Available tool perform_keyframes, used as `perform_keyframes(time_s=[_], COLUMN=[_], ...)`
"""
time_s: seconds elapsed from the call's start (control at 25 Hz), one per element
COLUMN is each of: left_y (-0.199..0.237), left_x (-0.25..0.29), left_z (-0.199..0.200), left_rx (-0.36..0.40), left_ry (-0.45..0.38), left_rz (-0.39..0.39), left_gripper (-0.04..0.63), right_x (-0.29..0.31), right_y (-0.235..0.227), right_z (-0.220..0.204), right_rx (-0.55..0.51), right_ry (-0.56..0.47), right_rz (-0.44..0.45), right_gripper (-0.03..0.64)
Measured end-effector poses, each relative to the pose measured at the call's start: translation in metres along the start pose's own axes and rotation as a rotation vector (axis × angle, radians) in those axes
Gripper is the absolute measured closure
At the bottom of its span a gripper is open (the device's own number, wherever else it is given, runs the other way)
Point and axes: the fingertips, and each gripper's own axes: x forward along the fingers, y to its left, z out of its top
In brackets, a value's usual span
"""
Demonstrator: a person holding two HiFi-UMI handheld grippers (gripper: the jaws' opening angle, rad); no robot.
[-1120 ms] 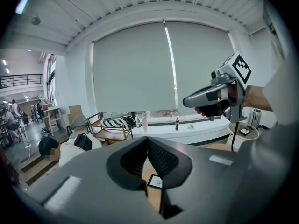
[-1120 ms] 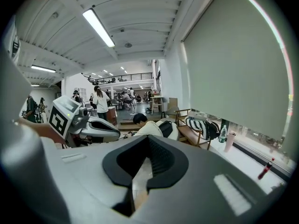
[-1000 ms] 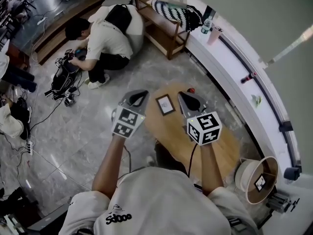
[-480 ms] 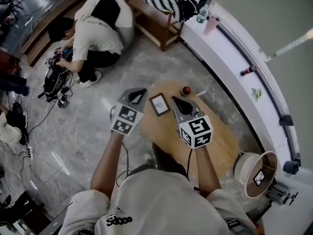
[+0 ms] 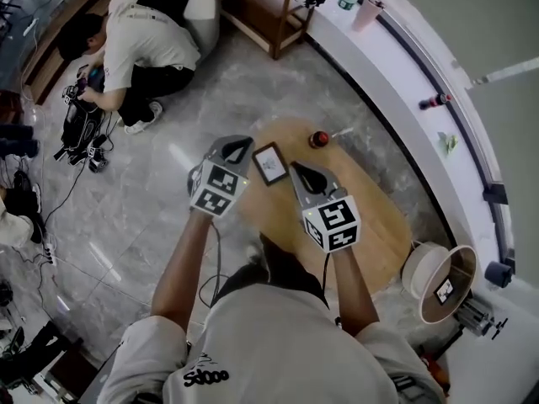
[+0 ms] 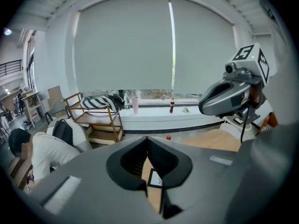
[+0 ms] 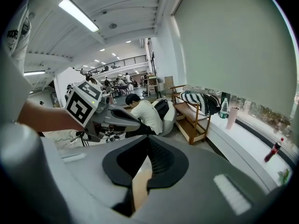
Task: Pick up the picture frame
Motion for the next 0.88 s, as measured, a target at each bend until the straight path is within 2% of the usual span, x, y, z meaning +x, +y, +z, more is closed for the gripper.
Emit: perform_keyframes(time_s=[0.32, 0.68, 0.88], left_y=[0.004, -0.002, -0.006], left_x=[0.048, 0.108, 0.143], left_z=[-0.056, -0.132, -0.172], left_rx=[-0.026, -0.042, -0.043], left_ry=[0.077, 0.211, 0.284], left_rz=[-0.042, -0.102, -0.138], left_gripper=[0.584, 0.584, 0.575], right_x=[0.031, 0.063, 0.077], right_y=[-0.015, -0.039, -0.051], right_z=[-0.052, -0.106, -0.128], right_rx=[0.048, 0.200, 0.231], right_ry=[0.091, 0.173, 0.200], right_rz=[0.002, -0.028, -0.044], right_gripper=[0.614, 0.614, 0.614])
